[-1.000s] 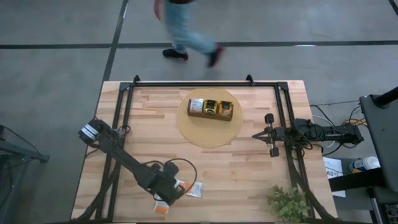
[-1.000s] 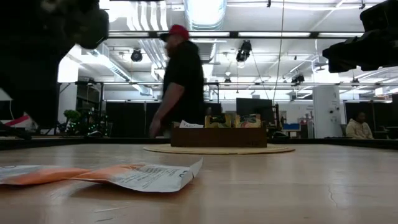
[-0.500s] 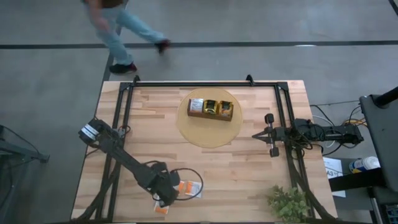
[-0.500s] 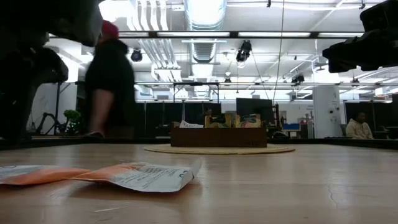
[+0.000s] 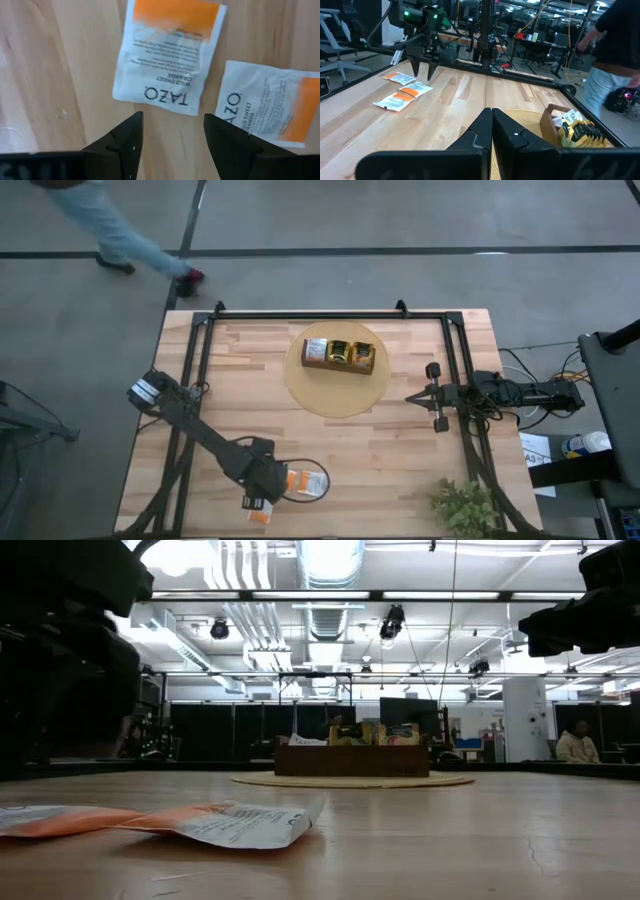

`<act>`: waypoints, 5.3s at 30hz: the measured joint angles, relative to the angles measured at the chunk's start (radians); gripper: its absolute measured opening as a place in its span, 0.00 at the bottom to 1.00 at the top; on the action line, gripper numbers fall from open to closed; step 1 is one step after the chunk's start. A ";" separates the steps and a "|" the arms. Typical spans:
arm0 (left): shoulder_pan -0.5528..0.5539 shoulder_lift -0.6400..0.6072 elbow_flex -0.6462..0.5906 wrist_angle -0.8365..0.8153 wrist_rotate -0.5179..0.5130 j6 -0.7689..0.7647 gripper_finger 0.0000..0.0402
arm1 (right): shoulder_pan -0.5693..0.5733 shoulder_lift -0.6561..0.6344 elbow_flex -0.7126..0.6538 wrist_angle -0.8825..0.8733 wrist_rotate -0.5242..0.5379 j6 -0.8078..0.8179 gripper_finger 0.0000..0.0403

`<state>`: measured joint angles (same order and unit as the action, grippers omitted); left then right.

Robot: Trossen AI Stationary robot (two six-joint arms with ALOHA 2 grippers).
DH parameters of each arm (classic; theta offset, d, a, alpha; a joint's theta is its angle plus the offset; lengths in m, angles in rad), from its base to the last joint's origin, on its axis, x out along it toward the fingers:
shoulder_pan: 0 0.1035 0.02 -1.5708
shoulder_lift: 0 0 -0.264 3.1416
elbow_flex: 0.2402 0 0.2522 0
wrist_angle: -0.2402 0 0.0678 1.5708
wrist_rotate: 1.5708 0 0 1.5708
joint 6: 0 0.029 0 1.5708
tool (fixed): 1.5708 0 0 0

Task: Pick & Place Tea
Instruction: Put the top left white tea bag into the left section of wooden organizer

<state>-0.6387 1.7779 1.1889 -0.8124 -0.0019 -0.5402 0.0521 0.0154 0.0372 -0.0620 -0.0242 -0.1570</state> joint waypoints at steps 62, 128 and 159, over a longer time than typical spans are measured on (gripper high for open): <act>0.206 -0.178 0.180 -0.547 -0.528 0.695 0.00 | 0.000 0.000 0.000 0.000 0.000 0.000 0.02; 0.940 0.092 0.310 0.257 -0.554 2.506 0.00 | 0.000 0.000 0.000 0.000 0.000 0.000 0.02; 0.971 0.164 0.278 0.349 -0.494 2.527 0.00 | 0.000 0.000 0.000 0.000 0.000 0.000 0.02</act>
<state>0.3327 1.9415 1.4673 -0.4634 -0.4955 1.9868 0.0517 0.0154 0.0374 -0.0620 -0.0242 -0.1570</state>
